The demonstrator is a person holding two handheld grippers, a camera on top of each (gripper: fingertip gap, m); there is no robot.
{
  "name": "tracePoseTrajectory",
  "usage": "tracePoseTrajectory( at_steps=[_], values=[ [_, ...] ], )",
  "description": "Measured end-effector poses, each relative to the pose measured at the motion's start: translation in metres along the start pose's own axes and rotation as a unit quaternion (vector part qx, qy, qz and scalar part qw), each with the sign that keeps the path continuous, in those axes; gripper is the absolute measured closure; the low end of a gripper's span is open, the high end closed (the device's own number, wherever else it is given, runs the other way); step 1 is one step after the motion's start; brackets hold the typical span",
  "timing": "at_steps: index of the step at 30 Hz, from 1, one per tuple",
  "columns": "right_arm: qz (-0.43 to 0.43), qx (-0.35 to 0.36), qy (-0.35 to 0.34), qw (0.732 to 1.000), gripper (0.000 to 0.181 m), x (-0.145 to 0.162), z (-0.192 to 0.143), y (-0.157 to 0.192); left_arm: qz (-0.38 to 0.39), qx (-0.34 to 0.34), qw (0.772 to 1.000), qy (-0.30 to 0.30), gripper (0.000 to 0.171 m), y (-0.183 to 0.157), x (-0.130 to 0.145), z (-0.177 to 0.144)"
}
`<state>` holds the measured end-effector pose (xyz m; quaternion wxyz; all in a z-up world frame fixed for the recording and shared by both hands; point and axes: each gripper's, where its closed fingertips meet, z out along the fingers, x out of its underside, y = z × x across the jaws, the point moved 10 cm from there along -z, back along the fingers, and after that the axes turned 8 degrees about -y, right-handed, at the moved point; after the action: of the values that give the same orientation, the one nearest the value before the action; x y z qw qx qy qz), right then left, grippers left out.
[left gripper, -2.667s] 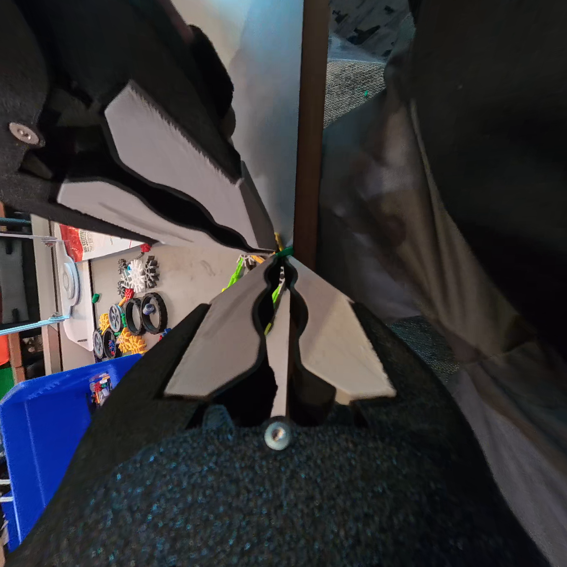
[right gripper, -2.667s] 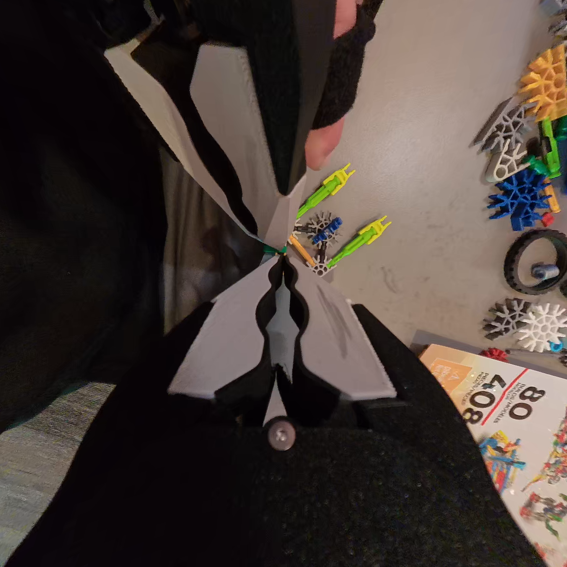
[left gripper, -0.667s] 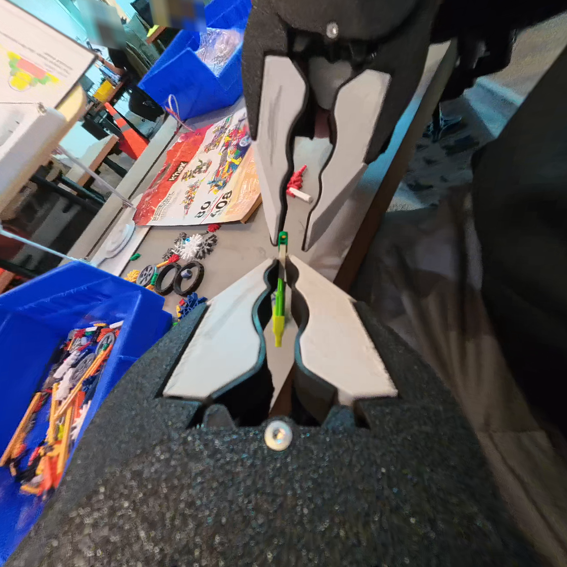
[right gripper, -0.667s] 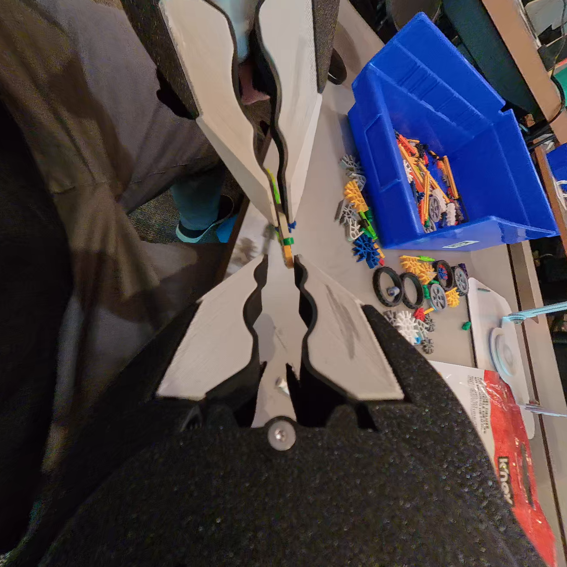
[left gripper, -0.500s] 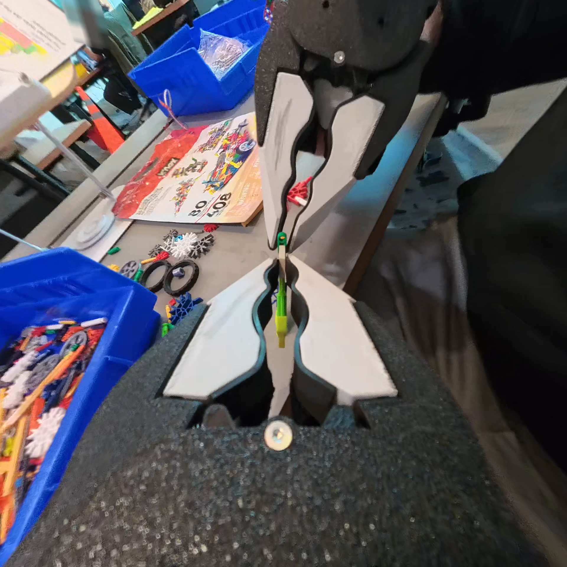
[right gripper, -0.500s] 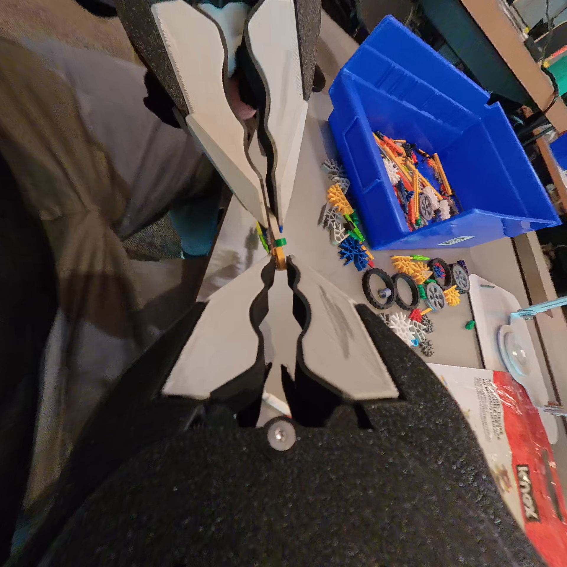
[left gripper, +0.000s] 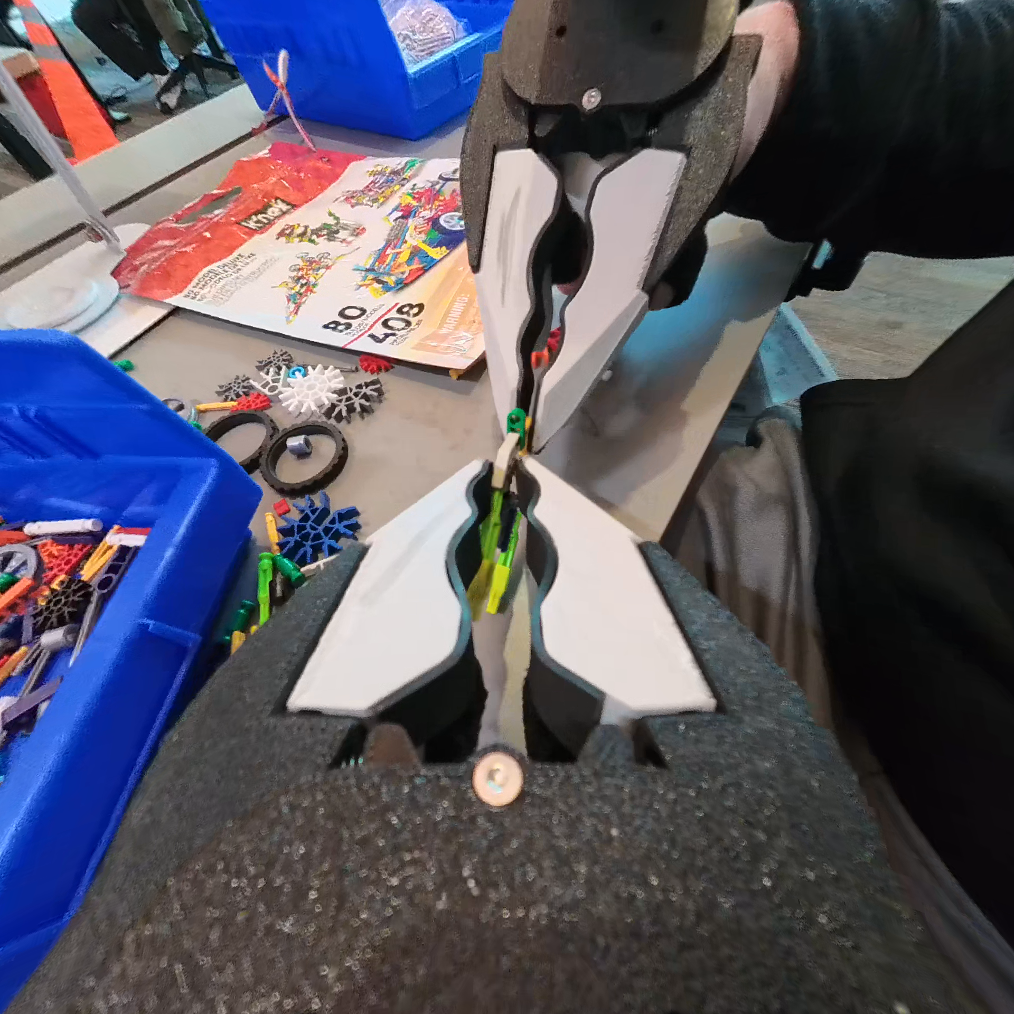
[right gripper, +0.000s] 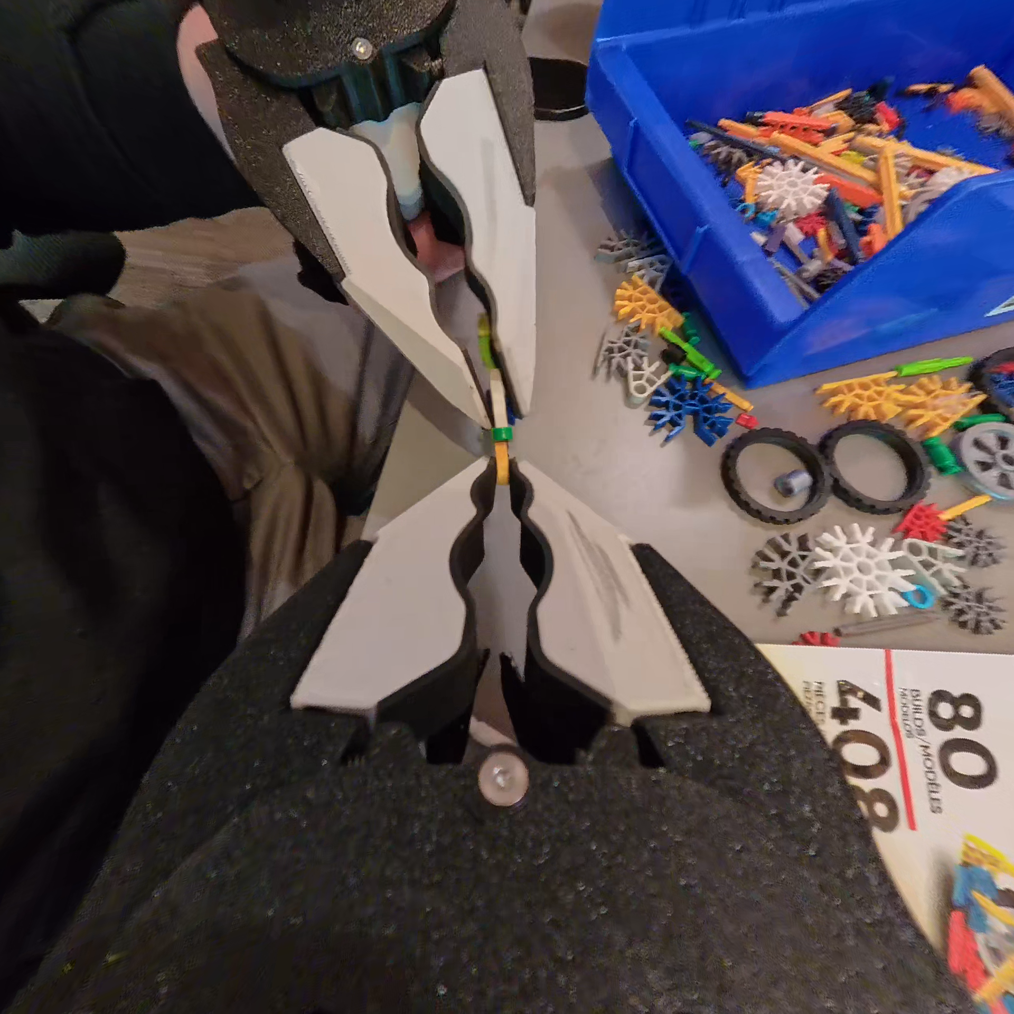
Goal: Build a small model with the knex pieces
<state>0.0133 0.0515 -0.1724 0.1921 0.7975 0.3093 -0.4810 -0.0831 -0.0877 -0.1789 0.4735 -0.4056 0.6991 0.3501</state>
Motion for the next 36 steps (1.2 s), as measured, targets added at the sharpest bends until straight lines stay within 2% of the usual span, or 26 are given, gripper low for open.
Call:
tracePoseTrajectory(
  at_steps=[6, 10, 14, 23, 26, 32, 36],
  values=[
    [-0.067, 0.039, -0.015, 0.997, 0.166, -0.003, 0.002, 0.001, -0.037, 0.014, 0.999, 0.009, 0.17, 0.009, 0.001, 0.003],
    [-0.126, 0.071, -0.025, 0.989, 0.167, -0.004, 0.003, 0.003, -0.046, 0.025, 0.998, 0.025, 0.17, 0.011, 0.002, 0.007],
    [-0.167, 0.088, -0.003, 0.982, 0.173, -0.001, 0.006, 0.004, -0.062, 0.029, 0.997, 0.043, 0.17, 0.014, 0.003, 0.011],
    [-0.155, 0.068, 0.014, 0.986, 0.165, 0.006, 0.005, 0.004, -0.07, 0.042, 0.996, 0.048, 0.17, 0.016, 0.003, 0.014],
    [-0.147, 0.067, 0.007, 0.987, 0.173, 0.006, 0.004, 0.001, -0.064, 0.045, 0.996, 0.049, 0.17, 0.015, 0.003, 0.015],
    [-0.146, 0.073, 0.011, 0.986, 0.175, 0.007, 0.004, 0.001, -0.069, 0.044, 0.995, 0.055, 0.17, 0.016, 0.003, 0.017],
    [-0.17, 0.112, 0.018, 0.979, 0.177, 0.009, 0.006, 0.005, -0.085, 0.034, 0.994, 0.06, 0.17, 0.019, 0.003, 0.018]
  ],
)
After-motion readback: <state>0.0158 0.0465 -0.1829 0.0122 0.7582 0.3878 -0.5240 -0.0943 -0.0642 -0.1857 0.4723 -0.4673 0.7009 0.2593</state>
